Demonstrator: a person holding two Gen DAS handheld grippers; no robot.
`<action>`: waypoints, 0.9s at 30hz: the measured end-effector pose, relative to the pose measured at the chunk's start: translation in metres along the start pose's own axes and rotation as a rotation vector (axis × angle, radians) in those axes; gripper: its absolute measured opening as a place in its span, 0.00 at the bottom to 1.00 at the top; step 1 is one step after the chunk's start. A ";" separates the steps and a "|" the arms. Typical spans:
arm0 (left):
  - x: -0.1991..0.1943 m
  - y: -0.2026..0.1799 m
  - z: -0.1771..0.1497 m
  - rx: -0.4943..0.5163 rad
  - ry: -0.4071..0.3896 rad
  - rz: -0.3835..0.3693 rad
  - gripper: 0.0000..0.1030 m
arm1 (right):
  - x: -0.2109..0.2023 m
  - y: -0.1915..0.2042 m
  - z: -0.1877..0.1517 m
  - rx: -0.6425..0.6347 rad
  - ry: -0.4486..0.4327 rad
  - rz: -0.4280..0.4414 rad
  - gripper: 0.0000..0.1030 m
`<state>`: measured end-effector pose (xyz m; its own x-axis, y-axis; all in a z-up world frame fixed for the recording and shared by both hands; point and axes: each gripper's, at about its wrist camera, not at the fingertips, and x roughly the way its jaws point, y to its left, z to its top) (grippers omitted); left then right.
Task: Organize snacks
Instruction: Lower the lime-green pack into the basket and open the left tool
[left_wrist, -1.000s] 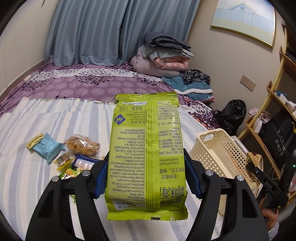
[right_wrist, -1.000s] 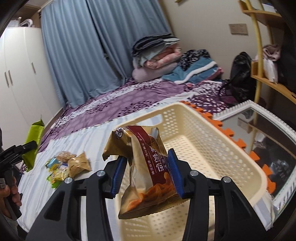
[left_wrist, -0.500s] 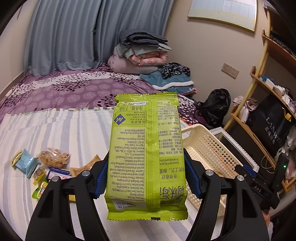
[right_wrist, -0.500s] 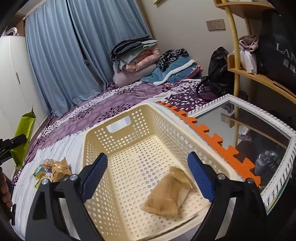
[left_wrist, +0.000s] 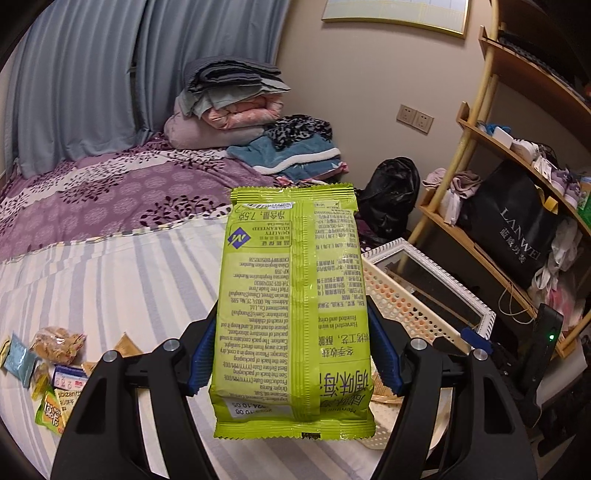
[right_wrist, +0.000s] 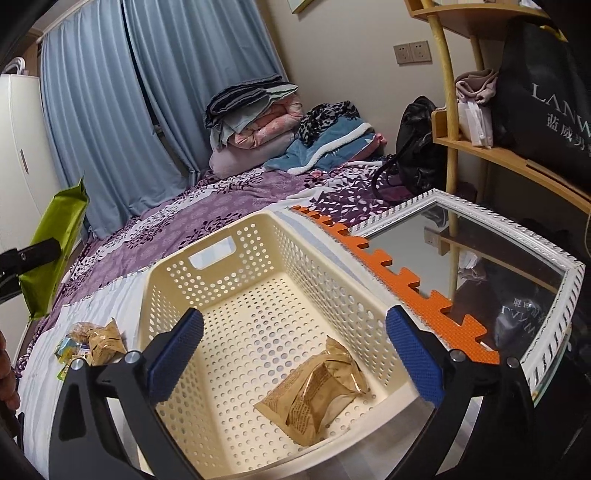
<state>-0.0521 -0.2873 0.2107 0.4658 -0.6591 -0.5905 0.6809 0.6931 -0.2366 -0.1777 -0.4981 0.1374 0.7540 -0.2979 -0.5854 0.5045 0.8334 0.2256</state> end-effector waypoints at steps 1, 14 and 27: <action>0.001 -0.004 0.002 0.006 -0.001 -0.006 0.69 | -0.001 0.000 0.000 -0.002 -0.001 -0.006 0.95; 0.032 -0.040 0.017 0.044 0.021 -0.076 0.69 | -0.004 -0.008 -0.001 0.006 -0.004 -0.013 0.95; 0.062 -0.055 0.014 0.038 0.061 -0.125 0.70 | -0.006 -0.001 -0.004 -0.011 0.002 -0.002 0.95</action>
<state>-0.0528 -0.3703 0.1977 0.3416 -0.7202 -0.6039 0.7528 0.5943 -0.2830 -0.1846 -0.4958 0.1376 0.7518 -0.2988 -0.5877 0.5016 0.8378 0.2158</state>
